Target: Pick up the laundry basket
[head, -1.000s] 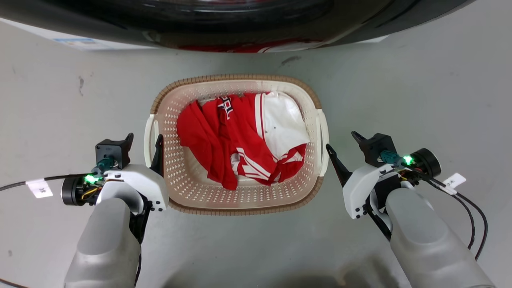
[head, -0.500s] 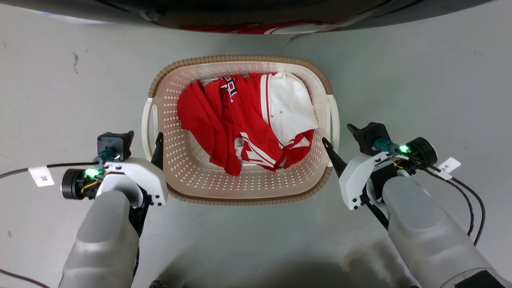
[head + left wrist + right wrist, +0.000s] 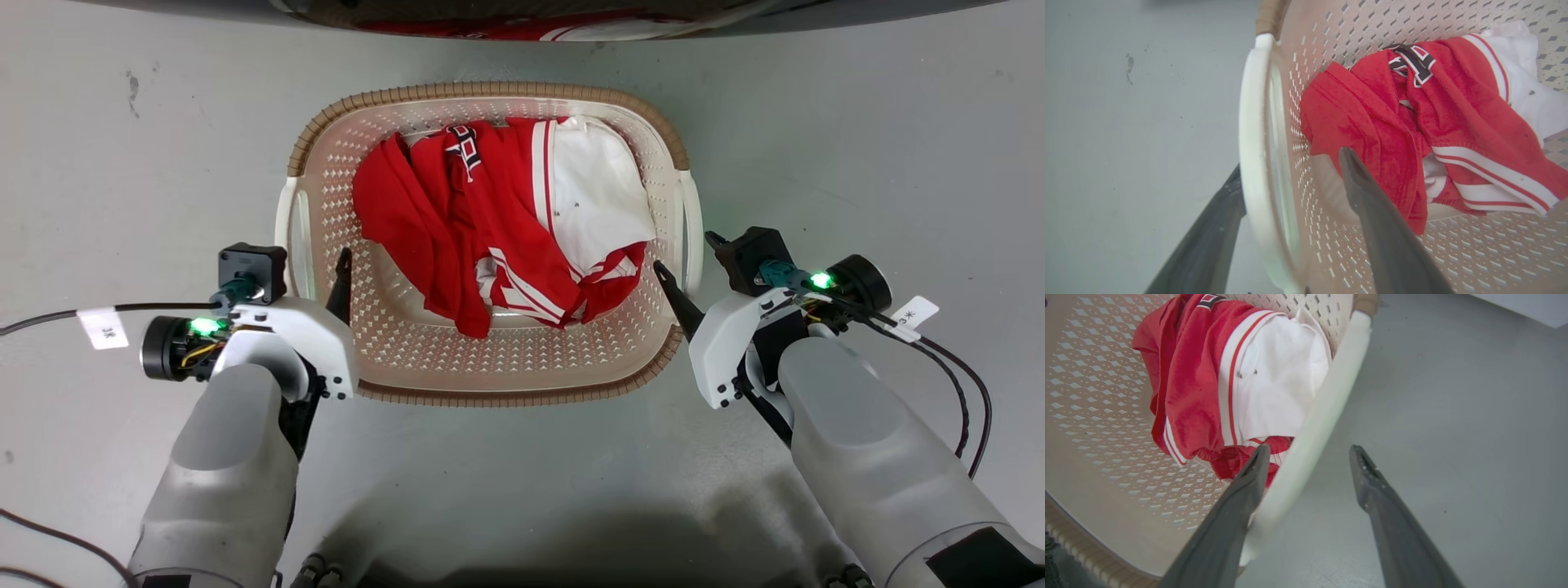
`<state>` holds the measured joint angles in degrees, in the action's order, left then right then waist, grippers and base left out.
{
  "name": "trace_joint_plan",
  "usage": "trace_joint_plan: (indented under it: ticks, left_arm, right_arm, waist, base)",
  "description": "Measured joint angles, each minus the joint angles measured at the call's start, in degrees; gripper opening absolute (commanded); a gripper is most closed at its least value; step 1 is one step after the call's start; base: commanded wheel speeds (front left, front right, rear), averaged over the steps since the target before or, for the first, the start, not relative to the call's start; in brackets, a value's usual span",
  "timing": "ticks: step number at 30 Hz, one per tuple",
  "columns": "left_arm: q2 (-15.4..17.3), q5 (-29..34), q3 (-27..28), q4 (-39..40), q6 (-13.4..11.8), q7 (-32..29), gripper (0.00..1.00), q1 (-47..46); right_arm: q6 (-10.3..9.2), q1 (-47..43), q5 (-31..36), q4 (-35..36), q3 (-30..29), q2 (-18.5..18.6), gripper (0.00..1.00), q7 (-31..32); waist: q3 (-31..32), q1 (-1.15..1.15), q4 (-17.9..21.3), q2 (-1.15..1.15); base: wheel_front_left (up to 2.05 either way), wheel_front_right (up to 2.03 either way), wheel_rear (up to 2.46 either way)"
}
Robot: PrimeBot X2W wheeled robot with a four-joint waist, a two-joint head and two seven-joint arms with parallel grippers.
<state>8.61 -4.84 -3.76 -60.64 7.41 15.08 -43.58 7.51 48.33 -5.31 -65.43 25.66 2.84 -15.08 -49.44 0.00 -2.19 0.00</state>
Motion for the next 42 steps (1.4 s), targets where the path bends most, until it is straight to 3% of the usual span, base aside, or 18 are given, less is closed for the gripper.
trace_joint_plan:
  ticks: [1, 2, 3, 4, 5, 21, 42]
  left_arm:
    - [-0.11, -0.16, -0.35, -0.63, 0.00, 0.00, 1.00, -0.26]
    - [-0.26, -0.48, -0.60, -1.02, 0.00, 0.00, 0.55, -0.42]
    - [-0.41, -0.54, -0.84, -1.13, 0.00, 0.00, 0.22, -0.59]
    - [-0.35, -0.57, -1.05, -1.32, 0.00, 0.00, 0.00, -0.91]
    - [-0.34, -0.73, -1.27, -1.57, -0.01, 0.00, 0.00, -1.25]
    - [-2.13, -4.77, -5.39, -4.57, 0.07, -0.01, 0.00, -0.12]
    - [-2.88, -12.36, -17.06, -11.41, -0.10, -0.43, 0.00, 5.86]
  right_arm:
    - [0.00, 0.12, -0.05, -0.10, 0.14, -0.01, 1.00, 0.00]
    - [0.00, 0.30, -0.25, -0.41, 0.46, -0.01, 1.00, -0.01]
    - [0.00, 0.45, -0.60, -0.60, 0.78, -0.01, 0.85, -0.01]
    - [0.00, 0.52, -0.77, -0.42, 0.89, -0.01, 0.24, 0.00]
    - [0.00, 0.69, -0.76, -0.33, 1.00, -0.01, 0.00, 0.00]
    - [-0.45, 0.31, -3.94, -4.20, 4.63, 0.51, 0.00, 0.82]
    - [-0.47, -9.17, -13.26, -5.52, 12.36, 0.89, 0.00, 6.33]
  waist:
    - [-0.14, 0.00, 0.01, 0.00]
    - [-0.27, 0.00, -0.01, 0.00]
    - [-0.39, 0.00, -0.06, 0.00]
    - [-0.53, 0.00, -0.09, 0.00]
    - [-0.65, 0.00, -0.10, 0.00]
    - [3.84, -0.01, -0.71, 0.00]
    - [22.42, -0.01, 1.38, 0.00]
  base:
    - [0.00, 0.00, 0.00]
    - [0.00, 0.00, 0.00]
    - [0.00, 0.00, 0.00]
    - [0.00, 0.00, 0.00]
    - [0.00, 0.00, 0.00]
    - [0.00, 0.00, 0.00]
    - [0.00, 0.00, 0.00]
